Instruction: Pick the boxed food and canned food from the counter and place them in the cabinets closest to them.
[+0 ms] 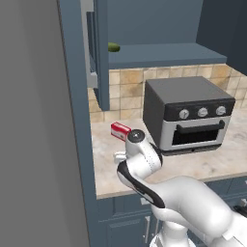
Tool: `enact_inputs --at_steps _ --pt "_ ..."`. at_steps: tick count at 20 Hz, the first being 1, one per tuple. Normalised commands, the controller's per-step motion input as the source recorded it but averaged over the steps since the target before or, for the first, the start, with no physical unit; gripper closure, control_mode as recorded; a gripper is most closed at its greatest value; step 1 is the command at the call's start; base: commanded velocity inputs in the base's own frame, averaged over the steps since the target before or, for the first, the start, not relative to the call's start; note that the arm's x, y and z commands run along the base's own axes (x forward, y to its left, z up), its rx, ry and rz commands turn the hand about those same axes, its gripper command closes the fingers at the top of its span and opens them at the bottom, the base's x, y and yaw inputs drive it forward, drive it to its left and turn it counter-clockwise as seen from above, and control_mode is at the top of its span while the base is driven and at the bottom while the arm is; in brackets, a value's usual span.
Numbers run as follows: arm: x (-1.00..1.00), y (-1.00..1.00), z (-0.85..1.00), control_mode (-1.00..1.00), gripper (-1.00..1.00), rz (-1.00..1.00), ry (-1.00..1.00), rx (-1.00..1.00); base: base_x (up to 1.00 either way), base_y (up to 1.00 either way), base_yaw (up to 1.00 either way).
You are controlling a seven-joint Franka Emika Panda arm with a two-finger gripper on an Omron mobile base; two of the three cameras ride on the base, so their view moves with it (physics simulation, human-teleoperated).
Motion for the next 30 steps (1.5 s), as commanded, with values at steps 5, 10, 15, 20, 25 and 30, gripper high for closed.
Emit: enact_inputs --at_steps 5,10,15,20,25,30 --pt "0.0 0.0 0.28 -1.0 1.0 0.0 0.0 0.0 0.0 0.0 0.0" --pt "-0.04 0.0 0.33 -1.0 1.0 0.0 0.0 0.0 0.0 0.0 0.0" --pt "-0.1 -0.01 0.34 -1.0 1.0 0.0 0.0 0.0 0.0 0.0 0.0" --pt "-0.14 -0.04 0.35 -1.0 1.0 0.0 0.0 0.0 0.0 0.0 0.0" --pt "-0.17 -0.07 0.36 -1.0 1.0 0.0 0.0 0.0 0.0 0.0 0.0" --pt "-0.17 -0.1 0.38 -1.0 1.0 0.0 0.0 0.0 0.0 0.0 0.0"
